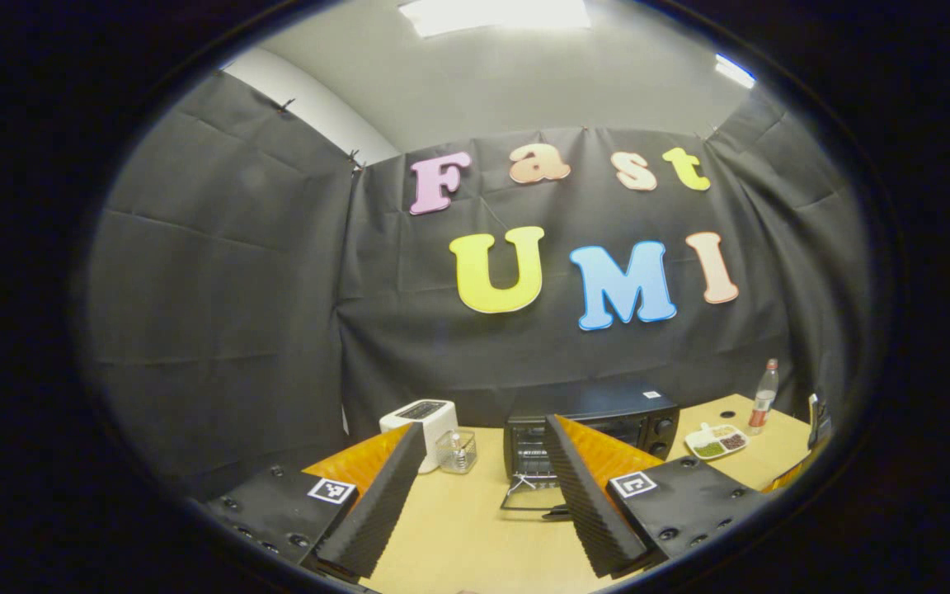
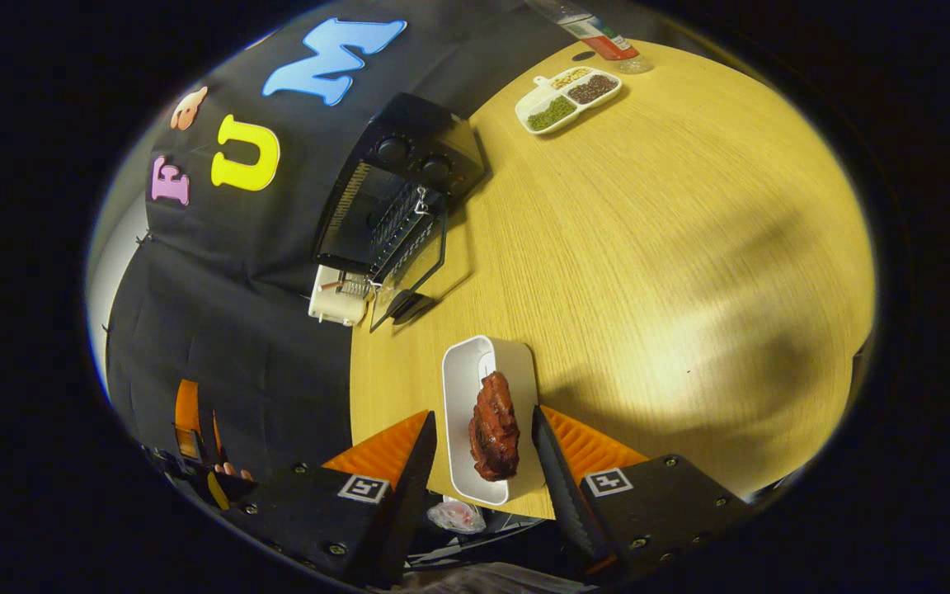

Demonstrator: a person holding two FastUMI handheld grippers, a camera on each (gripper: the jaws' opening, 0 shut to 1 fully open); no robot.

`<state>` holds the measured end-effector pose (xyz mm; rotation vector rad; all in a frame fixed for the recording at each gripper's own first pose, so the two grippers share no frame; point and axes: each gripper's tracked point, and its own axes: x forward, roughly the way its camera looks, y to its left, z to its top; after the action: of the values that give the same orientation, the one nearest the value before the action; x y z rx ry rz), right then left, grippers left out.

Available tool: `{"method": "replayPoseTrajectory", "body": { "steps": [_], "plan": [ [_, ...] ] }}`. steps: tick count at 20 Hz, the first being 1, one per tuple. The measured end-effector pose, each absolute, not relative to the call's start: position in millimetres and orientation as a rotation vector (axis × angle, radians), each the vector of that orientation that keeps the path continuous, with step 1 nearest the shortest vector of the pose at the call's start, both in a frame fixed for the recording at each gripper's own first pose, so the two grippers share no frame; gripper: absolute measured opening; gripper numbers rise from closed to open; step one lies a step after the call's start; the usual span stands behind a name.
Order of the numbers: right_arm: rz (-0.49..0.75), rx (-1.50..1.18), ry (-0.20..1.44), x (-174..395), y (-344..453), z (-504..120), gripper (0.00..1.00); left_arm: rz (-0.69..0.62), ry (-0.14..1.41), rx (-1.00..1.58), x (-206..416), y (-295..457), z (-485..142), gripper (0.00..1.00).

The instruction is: Open the electric oven with the left hand, put the food in, and close the electric oven.

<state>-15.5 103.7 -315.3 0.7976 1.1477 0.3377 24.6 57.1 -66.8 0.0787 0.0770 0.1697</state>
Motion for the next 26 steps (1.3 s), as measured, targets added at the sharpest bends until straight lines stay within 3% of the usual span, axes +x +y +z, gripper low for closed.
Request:
{"method": "replayPoseTrajectory", "body": {
  "steps": [2,4,5,17,26],
  "plan": [
    [0.352,0.837,1.152,-13.5,109.5,-315.5,0.23,0.168,0.078,0.077,26.9,56.6,-68.5,1.00],
    [0.360,0.845,1.123,-3.2,118.0,-323.4,0.21,0.162,0.078,0.076,29.2,54.8,-70.5,1.00],
    [0.346,0.846,1.111,-5.0,111.1,-313.6,0.08,0.162,0.078,0.079,30.3,54.7,-70.9,1.00],
    [0.429,0.858,0.925,45.5,144.2,-224.8,0.09,0.150,0.088,0.030,59.6,67.5,-90.3,1.00],
    [0.409,0.885,0.822,112.0,203.2,-216.4,0.09,0.152,0.114,-0.013,87.1,114.4,-110.0,1.00]
  ]
}}
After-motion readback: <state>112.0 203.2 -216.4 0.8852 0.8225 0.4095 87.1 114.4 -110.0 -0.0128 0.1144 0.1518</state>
